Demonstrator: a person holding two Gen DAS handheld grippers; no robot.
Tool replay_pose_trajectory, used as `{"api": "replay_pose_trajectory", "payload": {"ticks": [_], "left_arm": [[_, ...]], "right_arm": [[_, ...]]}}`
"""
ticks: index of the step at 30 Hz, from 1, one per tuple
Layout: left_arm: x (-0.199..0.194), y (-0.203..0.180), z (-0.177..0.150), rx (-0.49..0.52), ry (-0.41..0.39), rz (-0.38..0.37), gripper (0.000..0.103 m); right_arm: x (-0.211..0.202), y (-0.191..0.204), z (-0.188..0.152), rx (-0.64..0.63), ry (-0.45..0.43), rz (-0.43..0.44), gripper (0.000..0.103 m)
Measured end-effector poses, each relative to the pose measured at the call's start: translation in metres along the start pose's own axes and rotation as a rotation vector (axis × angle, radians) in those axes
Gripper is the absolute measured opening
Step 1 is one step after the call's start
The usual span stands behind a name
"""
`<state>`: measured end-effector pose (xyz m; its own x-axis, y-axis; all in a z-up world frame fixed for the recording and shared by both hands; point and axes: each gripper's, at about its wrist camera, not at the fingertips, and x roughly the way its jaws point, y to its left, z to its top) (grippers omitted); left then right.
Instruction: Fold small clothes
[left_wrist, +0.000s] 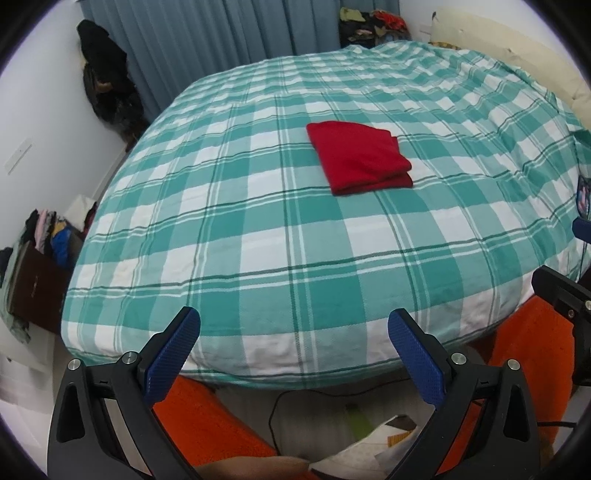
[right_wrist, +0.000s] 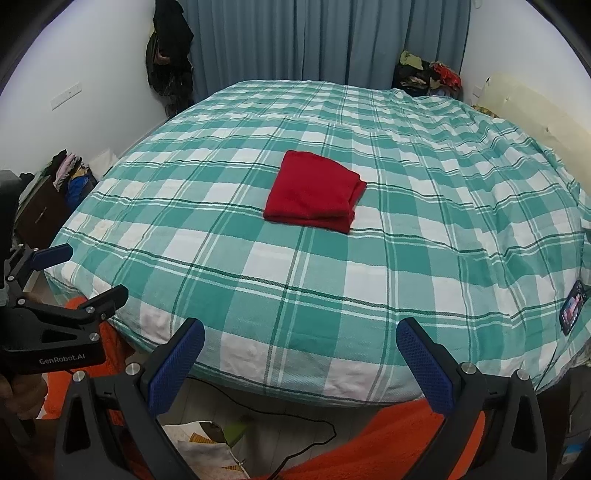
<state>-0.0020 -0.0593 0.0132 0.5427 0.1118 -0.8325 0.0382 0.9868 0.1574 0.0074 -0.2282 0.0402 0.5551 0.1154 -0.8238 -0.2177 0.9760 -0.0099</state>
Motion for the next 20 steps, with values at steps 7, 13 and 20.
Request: {"api": "replay_pose_trajectory", "payload": {"ticks": [7,13,20], "left_arm": [[0.001,-0.002,0.001,0.002,0.003,-0.003,0.102],[0.0,-0.005,0.0,0.017,-0.004,-0.001,0.102],[-0.006,-0.011,-0.002,0.052,-0.038,0.006,0.102]], "right_arm": [[0.0,0.002,0.002,-0.004,0.001,-0.001,0.102],[0.001,0.002,0.002,0.001,-0.001,-0.005,0.103],[0.002,0.002,0.002,0.012,-0.003,0.0,0.102]]}}
